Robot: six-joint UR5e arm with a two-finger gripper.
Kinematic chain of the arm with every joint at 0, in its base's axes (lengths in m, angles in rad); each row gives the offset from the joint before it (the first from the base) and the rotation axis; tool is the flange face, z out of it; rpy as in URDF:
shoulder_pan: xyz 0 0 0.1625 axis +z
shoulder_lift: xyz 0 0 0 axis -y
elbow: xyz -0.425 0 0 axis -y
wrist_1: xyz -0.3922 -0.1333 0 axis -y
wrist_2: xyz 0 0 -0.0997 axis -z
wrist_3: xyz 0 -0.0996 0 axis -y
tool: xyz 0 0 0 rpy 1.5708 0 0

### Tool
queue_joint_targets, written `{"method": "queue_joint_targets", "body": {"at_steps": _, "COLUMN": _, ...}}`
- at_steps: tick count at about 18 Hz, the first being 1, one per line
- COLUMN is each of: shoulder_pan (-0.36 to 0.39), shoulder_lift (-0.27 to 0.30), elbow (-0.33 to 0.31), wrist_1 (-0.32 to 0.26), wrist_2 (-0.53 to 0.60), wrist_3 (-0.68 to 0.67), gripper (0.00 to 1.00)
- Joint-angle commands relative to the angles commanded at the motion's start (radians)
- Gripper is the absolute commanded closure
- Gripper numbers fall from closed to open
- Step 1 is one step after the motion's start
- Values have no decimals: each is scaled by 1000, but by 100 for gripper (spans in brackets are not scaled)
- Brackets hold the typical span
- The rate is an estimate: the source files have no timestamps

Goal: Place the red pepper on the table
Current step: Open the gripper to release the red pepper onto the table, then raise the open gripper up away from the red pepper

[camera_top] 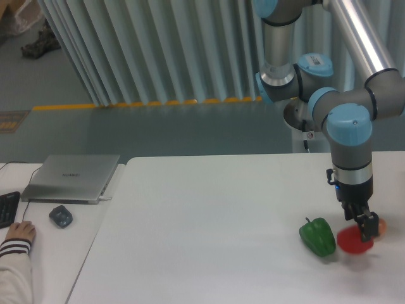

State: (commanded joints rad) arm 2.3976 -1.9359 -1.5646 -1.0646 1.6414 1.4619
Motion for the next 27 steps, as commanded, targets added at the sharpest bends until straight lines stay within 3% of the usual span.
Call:
{"method": "queue_joint_targets", "body": {"at_steps": 11, "shoulder_pan": 38, "shoulder_lift": 32, "elbow": 9, "wrist_1": -15, "wrist_2": -5, "wrist_3": 28, "gripper": 0}}
{"method": "queue_joint_targets", "body": {"at_steps": 12, "shoulder_pan": 49, "shoulder_lift": 37, "elbow": 12, "wrist_1": -38, "wrist_2": -6, "wrist_3": 29, "gripper": 0}}
{"method": "queue_joint_targets", "body": {"at_steps": 14, "shoulder_pan": 72, "shoulder_lift": 52, "elbow": 38, "wrist_1": -138, "wrist_2": -11, "wrist_3": 69, "gripper": 0}}
{"method": "queue_joint_targets", "body": {"at_steps": 17, "shoulder_pan": 101, "shoulder_lift": 72, "elbow": 93, "wrist_1": -260, "wrist_2": -35, "wrist_3": 301, "gripper": 0}}
{"method": "queue_joint_targets", "body": {"at_steps": 19, "shoulder_pan": 121, "shoulder_lift": 74, "elbow": 127, "wrist_1": -322, "wrist_2": -37, "wrist_3": 371, "gripper": 0}}
{"method": "queue_joint_targets", "body": {"at_steps": 27, "shoulder_pan": 164, "shoulder_lift": 68, "elbow": 160, "wrist_1": -339, "wrist_2": -41, "wrist_3": 460, "gripper": 0}}
